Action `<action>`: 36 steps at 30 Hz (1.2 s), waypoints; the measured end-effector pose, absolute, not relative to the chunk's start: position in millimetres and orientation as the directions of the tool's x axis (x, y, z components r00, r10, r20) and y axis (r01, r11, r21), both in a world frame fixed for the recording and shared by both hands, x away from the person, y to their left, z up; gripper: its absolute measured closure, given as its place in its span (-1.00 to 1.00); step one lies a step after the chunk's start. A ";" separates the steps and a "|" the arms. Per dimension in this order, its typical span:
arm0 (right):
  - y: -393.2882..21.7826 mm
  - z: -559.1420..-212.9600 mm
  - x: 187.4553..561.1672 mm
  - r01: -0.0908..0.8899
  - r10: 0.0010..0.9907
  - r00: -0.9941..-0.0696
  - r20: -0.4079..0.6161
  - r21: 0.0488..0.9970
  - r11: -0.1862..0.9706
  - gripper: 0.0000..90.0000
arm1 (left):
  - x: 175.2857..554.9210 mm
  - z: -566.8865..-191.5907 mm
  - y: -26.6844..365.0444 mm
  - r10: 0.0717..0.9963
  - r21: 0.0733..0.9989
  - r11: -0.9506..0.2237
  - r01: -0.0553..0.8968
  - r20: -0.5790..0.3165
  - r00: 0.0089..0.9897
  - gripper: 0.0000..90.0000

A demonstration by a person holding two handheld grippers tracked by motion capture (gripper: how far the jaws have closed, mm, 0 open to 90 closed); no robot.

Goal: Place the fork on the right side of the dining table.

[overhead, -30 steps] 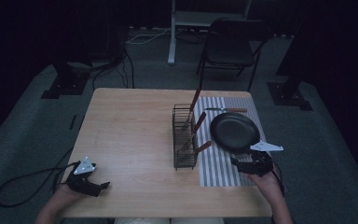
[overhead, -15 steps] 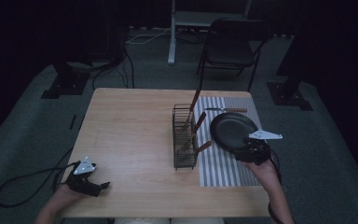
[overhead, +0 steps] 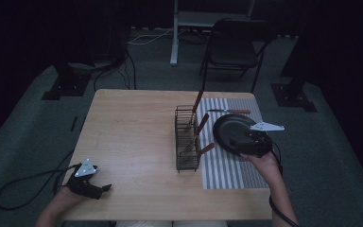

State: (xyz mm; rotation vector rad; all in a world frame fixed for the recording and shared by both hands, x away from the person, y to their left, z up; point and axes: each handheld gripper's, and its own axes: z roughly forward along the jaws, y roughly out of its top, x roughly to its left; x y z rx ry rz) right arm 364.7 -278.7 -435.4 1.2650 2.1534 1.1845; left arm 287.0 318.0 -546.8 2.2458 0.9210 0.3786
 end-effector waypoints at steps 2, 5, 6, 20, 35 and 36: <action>-277.2 -433.2 367.4 0.525 0.844 -0.528 0.090 0.816 0.242 -0.58 | 287.0 -546.8 318.1 0.706 0.681 -0.525 0.511 0.013 0.708 -1.00; -274.8 -430.2 371.5 0.521 0.844 -0.529 0.086 0.818 0.243 -0.58 | 287.0 -546.8 318.1 0.706 0.681 -0.525 0.511 0.013 0.708 -1.00; -274.2 -429.6 372.8 0.522 0.843 -0.530 0.089 0.818 0.242 -0.58 | 287.0 -546.8 318.1 0.706 0.681 -0.525 0.511 0.013 0.708 -1.00; -262.5 -424.1 396.9 0.530 0.839 -0.533 0.111 0.816 0.229 -0.58 | 287.0 -546.8 318.1 0.706 0.681 -0.525 0.511 0.013 0.708 -1.00; -244.4 -414.6 414.9 0.517 0.829 -0.546 0.121 0.827 0.220 -0.52 | 287.0 -546.8 318.1 0.706 0.681 -0.525 0.511 0.013 0.708 -1.00; -242.9 -414.1 415.8 0.517 0.828 -0.547 0.119 0.827 0.222 -0.52 | 287.0 -546.8 318.1 0.706 0.681 -0.525 0.511 0.013 0.708 -1.00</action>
